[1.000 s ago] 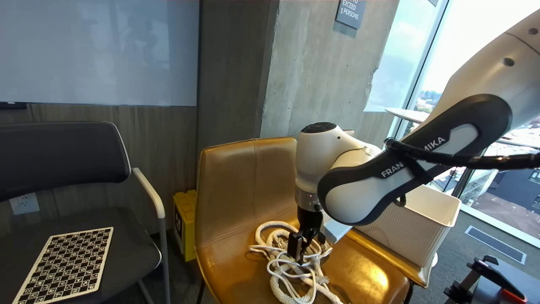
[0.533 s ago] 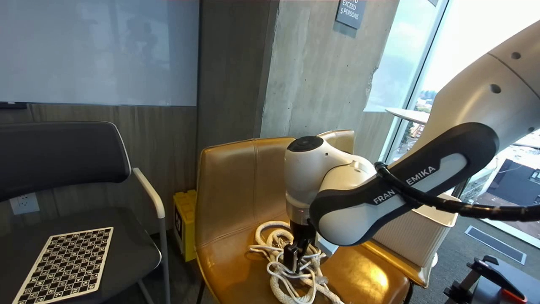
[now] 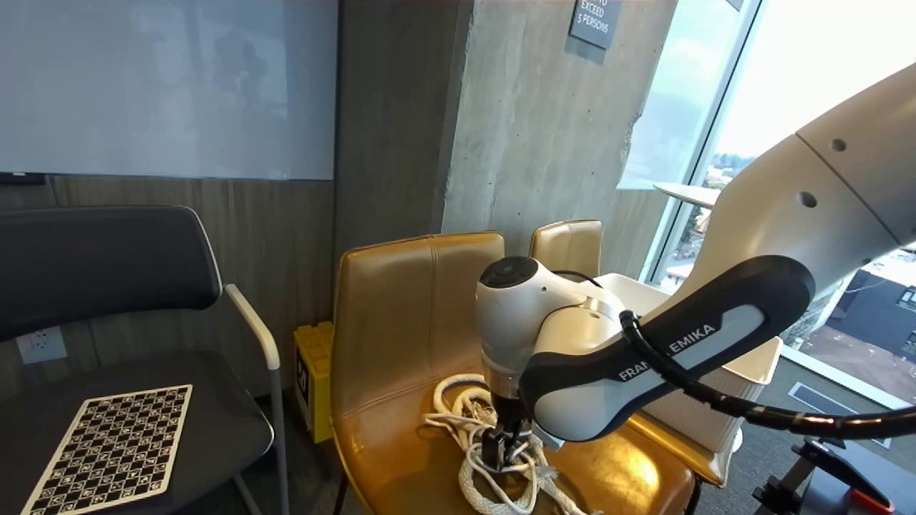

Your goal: Put the white cords in the storage container.

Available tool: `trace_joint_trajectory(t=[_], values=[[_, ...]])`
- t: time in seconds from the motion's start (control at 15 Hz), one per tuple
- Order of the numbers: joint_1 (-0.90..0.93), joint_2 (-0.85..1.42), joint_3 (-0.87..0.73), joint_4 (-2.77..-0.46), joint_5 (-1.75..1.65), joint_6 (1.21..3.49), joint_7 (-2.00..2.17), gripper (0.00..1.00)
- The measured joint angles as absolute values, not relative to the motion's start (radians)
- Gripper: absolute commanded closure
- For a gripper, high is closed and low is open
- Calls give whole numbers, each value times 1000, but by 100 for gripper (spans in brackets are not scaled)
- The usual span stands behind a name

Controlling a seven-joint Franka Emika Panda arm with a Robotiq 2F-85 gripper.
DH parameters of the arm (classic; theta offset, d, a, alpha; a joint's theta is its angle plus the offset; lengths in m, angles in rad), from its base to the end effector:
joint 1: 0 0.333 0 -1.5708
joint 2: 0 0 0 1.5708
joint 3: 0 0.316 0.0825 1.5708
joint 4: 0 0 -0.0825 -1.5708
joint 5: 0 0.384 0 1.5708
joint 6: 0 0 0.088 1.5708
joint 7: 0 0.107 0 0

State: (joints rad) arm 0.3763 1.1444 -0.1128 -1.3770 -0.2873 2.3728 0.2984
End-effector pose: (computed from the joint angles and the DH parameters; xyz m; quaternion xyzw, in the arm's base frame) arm 0.6595 0.1869 0.0091 0.9793 0.1213 -0.0301 0.1594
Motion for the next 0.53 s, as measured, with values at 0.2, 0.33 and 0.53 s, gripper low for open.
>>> trace_joint_trajectory(t=[0.2,0.33,0.53], values=[[371,1168,-129,-1346,-287,2373,298,51],[371,1172,-134,-1339,-287,2373,298,66],[372,1172,-135,-1339,-287,2373,299,88]])
